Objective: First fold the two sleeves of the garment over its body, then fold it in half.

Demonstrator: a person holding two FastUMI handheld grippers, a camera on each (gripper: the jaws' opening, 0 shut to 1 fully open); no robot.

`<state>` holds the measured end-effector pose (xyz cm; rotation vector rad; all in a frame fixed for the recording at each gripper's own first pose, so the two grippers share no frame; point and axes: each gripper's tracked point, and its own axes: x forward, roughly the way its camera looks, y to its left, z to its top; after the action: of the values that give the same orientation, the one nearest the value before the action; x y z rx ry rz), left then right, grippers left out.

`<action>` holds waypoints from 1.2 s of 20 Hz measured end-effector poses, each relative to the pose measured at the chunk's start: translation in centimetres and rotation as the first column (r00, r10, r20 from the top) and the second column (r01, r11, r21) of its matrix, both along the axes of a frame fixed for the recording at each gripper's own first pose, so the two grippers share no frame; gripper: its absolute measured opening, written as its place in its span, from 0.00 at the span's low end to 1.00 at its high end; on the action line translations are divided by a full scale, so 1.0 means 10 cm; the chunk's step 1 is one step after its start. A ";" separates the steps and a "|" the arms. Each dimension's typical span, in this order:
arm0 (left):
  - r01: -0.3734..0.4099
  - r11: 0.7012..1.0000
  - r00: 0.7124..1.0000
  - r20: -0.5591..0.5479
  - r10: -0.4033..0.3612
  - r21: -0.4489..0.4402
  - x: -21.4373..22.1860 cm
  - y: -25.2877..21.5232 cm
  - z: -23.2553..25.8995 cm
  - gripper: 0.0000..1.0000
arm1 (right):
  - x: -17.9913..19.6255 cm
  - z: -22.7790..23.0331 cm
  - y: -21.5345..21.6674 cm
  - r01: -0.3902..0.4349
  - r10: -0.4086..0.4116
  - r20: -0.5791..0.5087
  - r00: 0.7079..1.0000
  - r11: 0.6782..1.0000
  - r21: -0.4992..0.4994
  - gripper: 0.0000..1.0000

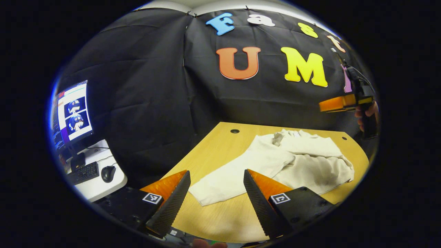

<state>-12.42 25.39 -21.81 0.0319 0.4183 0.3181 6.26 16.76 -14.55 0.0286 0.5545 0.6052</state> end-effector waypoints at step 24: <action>0.218 0.971 0.942 -0.240 -0.237 -0.102 0.39 0.48 -1.29 0.98 | -0.83 0.20 -1.20 0.151 -0.162 -0.092 0.983 0.982 -0.117 0.72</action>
<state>-8.52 30.17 -34.74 0.0473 0.6712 0.0686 -2.02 4.77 -12.55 -0.0008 0.6763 0.4207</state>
